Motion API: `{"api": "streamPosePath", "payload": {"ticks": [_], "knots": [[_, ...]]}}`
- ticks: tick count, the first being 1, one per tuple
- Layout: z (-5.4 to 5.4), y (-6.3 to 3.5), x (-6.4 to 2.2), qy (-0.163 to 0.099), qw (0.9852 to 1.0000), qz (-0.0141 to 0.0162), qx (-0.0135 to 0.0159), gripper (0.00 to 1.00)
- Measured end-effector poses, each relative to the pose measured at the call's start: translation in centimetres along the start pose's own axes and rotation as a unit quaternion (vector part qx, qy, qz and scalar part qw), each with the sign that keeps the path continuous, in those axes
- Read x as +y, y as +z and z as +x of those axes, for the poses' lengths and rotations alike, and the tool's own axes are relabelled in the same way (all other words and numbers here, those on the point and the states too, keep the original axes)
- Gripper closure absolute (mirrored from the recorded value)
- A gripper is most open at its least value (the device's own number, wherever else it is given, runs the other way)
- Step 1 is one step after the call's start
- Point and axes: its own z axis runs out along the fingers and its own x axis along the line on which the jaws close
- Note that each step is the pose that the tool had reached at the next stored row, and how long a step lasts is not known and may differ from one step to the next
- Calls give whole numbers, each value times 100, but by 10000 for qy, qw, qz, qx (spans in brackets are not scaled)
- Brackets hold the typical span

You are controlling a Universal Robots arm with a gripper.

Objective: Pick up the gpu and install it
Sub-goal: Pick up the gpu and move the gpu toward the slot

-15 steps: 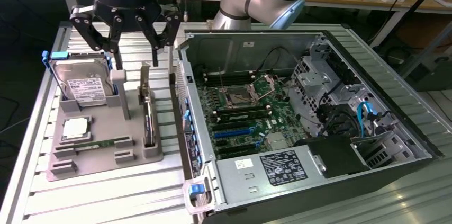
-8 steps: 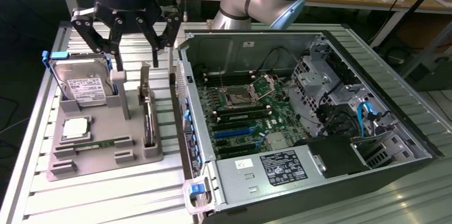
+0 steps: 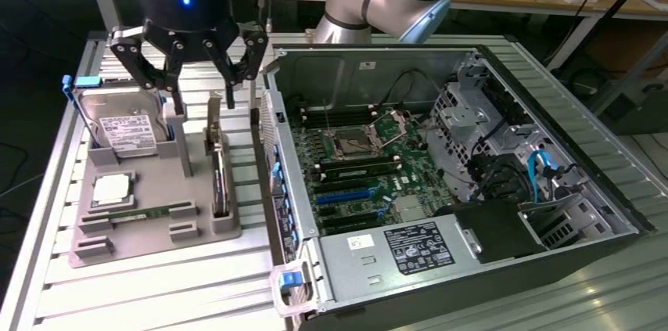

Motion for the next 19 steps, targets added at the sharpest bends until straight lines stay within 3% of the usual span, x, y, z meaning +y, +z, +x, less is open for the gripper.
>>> {"api": "streamPosePath", "payload": {"ticks": [19], "knots": [[10, 368, -17, 0, 10000, 0, 0, 40]]}}
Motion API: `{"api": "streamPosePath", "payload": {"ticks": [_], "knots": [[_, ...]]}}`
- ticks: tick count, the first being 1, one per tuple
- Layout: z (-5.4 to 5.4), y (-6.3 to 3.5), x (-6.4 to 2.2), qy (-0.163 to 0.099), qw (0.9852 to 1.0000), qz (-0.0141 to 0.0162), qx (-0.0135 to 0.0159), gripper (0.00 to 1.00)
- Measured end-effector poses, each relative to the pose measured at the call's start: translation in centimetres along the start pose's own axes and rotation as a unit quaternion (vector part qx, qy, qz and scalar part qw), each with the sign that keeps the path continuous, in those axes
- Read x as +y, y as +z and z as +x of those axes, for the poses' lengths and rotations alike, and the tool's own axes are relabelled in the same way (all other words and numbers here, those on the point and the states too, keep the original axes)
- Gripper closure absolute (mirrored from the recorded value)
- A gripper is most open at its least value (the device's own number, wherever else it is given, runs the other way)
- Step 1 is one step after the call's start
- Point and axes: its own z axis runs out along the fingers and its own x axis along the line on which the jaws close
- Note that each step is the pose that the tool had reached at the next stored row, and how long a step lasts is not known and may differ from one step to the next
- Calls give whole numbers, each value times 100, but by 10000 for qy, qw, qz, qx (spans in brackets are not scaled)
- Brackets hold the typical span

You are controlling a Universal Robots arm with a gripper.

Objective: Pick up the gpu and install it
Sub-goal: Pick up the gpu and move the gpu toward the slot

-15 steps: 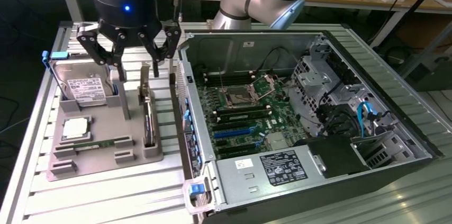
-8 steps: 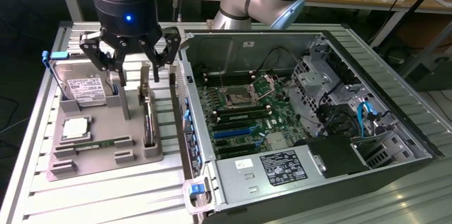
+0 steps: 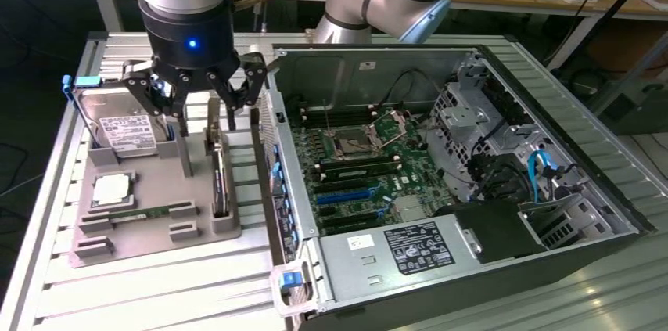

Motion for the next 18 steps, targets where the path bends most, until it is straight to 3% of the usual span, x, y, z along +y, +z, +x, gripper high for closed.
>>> {"api": "streamPosePath", "payload": {"ticks": [18], "knots": [[9, 336, -15, 0, 10000, 0, 0, 40]]}}
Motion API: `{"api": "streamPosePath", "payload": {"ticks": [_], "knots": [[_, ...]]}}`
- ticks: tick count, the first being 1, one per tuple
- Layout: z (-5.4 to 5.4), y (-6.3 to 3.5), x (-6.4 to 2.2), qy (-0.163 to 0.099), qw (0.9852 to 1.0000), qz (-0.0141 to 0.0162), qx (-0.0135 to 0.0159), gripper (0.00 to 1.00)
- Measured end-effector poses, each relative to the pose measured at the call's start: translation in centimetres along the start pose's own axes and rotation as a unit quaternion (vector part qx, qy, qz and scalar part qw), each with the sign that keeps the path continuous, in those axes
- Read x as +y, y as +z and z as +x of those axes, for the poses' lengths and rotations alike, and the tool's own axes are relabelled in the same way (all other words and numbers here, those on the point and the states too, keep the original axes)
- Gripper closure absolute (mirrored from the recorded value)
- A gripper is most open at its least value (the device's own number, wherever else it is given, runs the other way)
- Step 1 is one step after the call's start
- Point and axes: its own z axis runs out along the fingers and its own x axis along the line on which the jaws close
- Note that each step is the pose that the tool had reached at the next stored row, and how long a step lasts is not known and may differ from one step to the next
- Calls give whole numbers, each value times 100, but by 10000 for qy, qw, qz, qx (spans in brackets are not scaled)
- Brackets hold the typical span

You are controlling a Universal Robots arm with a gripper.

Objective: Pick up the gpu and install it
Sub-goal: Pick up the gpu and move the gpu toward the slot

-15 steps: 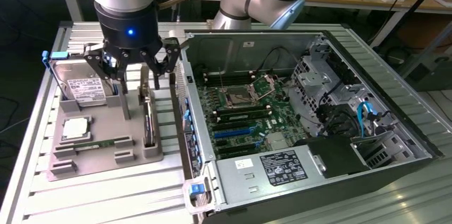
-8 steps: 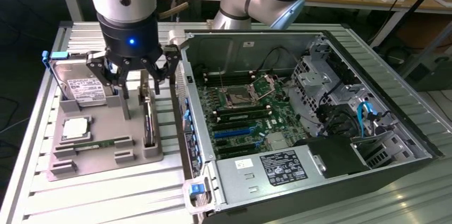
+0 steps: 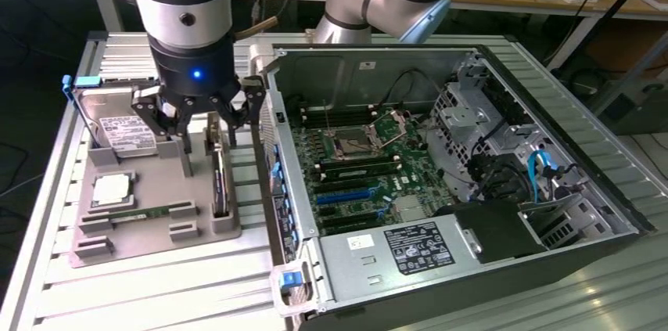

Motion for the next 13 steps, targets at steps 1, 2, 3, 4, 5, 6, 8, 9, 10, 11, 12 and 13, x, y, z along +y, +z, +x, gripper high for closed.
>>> {"api": "streamPosePath", "payload": {"ticks": [1, 2, 3, 4, 5, 6, 8, 9, 10, 11, 12, 13], "knots": [[1, 21, -1, 0, 10000, 0, 0, 40], [1, 37, -2, 0, 10000, 0, 1, 40], [2, 56, -3, 0, 10000, 0, 0, 40], [3, 88, -5, 1, 10000, 0, -1, 40], [4, 105, -7, 1, 10000, 0, 0, 40], [4, 124, -10, 0, 10000, 0, 0, 40], [5, 167, -22, 0, 10000, 0, 0, 40], [5, 190, -32, 0, 10000, 0, 0, 40], [6, 207, -39, 0, 10000, 0, 0, 40], [6, 225, -47, 0, 10000, 0, 0, 40], [7, 243, -55, 0, 10000, 0, 0, 40], [8, 265, -62, 0, 10000, 0, 0, 40]]}}
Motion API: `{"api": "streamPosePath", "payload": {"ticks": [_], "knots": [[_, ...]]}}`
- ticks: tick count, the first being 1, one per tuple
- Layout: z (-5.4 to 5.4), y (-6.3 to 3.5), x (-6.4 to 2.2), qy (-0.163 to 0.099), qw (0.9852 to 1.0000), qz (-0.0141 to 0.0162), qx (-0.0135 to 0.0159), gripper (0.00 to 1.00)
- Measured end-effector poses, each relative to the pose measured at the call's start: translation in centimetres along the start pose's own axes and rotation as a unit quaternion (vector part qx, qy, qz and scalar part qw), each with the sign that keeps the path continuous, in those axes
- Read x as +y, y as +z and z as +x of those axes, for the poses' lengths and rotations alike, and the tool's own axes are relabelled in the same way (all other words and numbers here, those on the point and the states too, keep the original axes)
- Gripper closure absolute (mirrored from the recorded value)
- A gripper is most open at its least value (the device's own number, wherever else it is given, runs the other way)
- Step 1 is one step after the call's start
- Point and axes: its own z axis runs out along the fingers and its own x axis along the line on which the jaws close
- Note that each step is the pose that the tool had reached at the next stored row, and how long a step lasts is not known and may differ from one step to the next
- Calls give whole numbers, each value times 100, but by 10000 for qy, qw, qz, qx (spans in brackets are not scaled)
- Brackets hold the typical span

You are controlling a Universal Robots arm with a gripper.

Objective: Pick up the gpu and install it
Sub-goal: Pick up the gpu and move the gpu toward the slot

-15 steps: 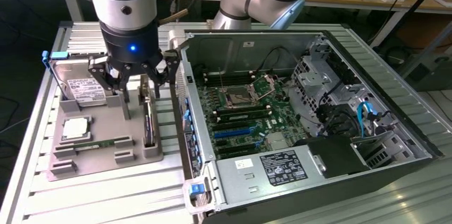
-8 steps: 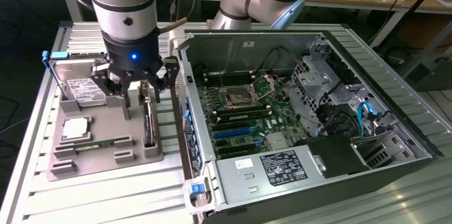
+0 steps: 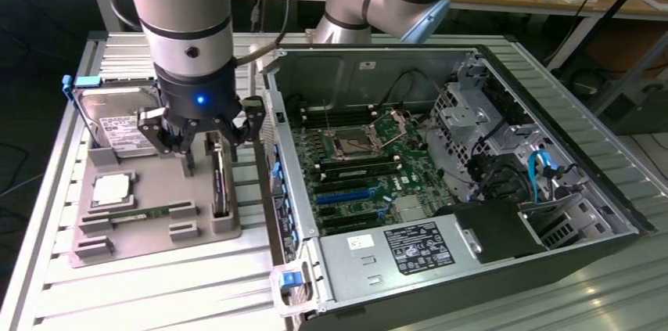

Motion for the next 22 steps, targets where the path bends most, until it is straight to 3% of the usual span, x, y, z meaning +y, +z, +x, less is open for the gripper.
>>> {"api": "streamPosePath", "payload": {"ticks": [11, 18, 22], "knots": [[-53, 220, -28, 0, 10000, -1, 0, 40], [-54, 233, -30, 0, 10000, -6, 0, 40], [-53, 288, -32, 0, 10000, -7, -1, 40]]}}
